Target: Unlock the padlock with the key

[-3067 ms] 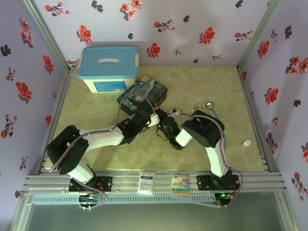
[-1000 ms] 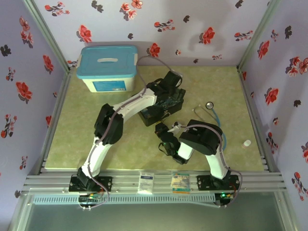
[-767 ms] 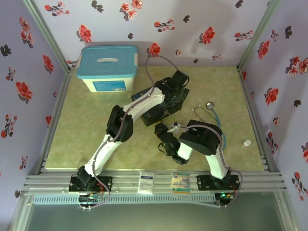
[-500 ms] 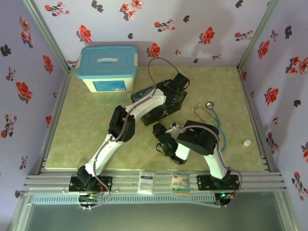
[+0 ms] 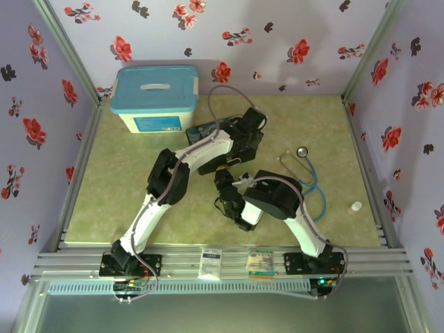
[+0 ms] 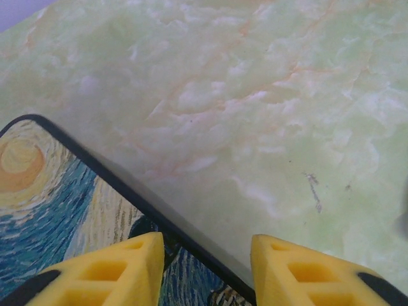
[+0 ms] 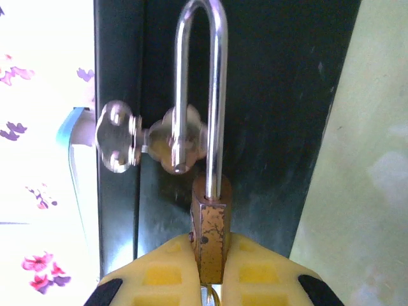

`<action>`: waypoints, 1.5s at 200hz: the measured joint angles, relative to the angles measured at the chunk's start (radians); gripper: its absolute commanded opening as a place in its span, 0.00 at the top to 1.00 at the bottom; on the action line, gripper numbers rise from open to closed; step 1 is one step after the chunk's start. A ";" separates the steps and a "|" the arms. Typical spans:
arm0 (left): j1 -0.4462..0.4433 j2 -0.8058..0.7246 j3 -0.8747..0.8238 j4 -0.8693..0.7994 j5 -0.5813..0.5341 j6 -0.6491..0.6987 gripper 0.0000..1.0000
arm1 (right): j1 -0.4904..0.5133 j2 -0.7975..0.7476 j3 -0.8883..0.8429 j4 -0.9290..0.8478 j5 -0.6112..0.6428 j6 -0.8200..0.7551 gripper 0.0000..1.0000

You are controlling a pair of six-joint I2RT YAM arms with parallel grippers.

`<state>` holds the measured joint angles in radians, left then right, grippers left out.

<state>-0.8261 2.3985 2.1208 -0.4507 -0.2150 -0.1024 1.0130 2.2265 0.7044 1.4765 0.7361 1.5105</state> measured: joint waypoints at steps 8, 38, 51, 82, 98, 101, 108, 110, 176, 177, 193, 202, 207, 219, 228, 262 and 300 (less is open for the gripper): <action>0.006 -0.015 -0.027 0.017 0.020 0.005 0.64 | -0.009 -0.001 0.000 0.000 -0.015 -0.001 1.00; 0.016 -0.035 -0.070 0.060 0.058 0.013 0.67 | -0.029 -0.010 -0.002 -0.011 -0.074 -0.027 1.00; 0.019 -0.035 -0.075 0.073 0.064 0.012 0.70 | -0.038 -0.009 -0.003 -0.013 -0.089 0.003 1.00; 0.024 -0.047 -0.105 0.107 0.076 0.012 0.71 | -0.040 0.006 0.001 0.004 -0.085 0.125 1.00; 0.027 -0.062 -0.140 0.142 0.084 0.012 0.73 | -0.040 0.002 0.003 -0.002 -0.085 0.109 1.00; 0.027 -0.064 -0.145 0.148 0.086 0.011 0.73 | -0.040 0.000 0.003 -0.004 -0.086 0.101 1.00; 0.029 -0.069 -0.155 0.158 0.091 0.009 0.74 | -0.040 -0.006 0.002 -0.013 -0.086 0.090 1.00; 0.030 -0.069 -0.157 0.161 0.093 0.009 0.74 | -0.040 -0.008 0.002 -0.017 -0.086 0.087 1.00; 0.040 -0.100 -0.233 0.239 0.123 0.004 0.75 | -0.057 -0.027 -0.030 0.004 -0.147 0.244 1.00; 0.040 -0.101 -0.234 0.240 0.123 0.004 0.75 | -0.057 -0.028 -0.030 0.003 -0.148 0.244 1.00; 0.041 -0.113 -0.261 0.264 0.124 0.004 0.75 | -0.064 -0.043 -0.030 -0.018 -0.182 0.243 1.00; 0.041 -0.119 -0.277 0.278 0.126 0.004 0.74 | -0.066 -0.047 -0.030 -0.027 -0.191 0.249 1.00; 0.042 -0.122 -0.285 0.288 0.127 0.004 0.75 | -0.066 -0.048 -0.031 -0.029 -0.192 0.253 1.00; 0.045 -0.127 -0.300 0.306 0.132 0.000 0.77 | -0.066 -0.048 -0.032 -0.030 -0.192 0.259 1.00; 0.047 -0.132 -0.309 0.314 0.137 -0.003 0.80 | -0.069 -0.047 -0.034 -0.028 -0.196 0.271 1.00; 0.052 -0.154 -0.352 0.339 0.157 -0.003 0.81 | -0.089 -0.031 -0.053 0.030 -0.241 0.313 1.00; 0.053 -0.161 -0.377 0.372 0.164 -0.003 0.82 | -0.139 -0.131 -0.105 -0.108 -0.233 0.140 1.00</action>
<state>-0.7734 2.2375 1.7439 -0.0792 -0.0509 -0.1059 0.8742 2.0953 0.5995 1.3682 0.5034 1.6508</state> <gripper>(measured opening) 0.187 0.109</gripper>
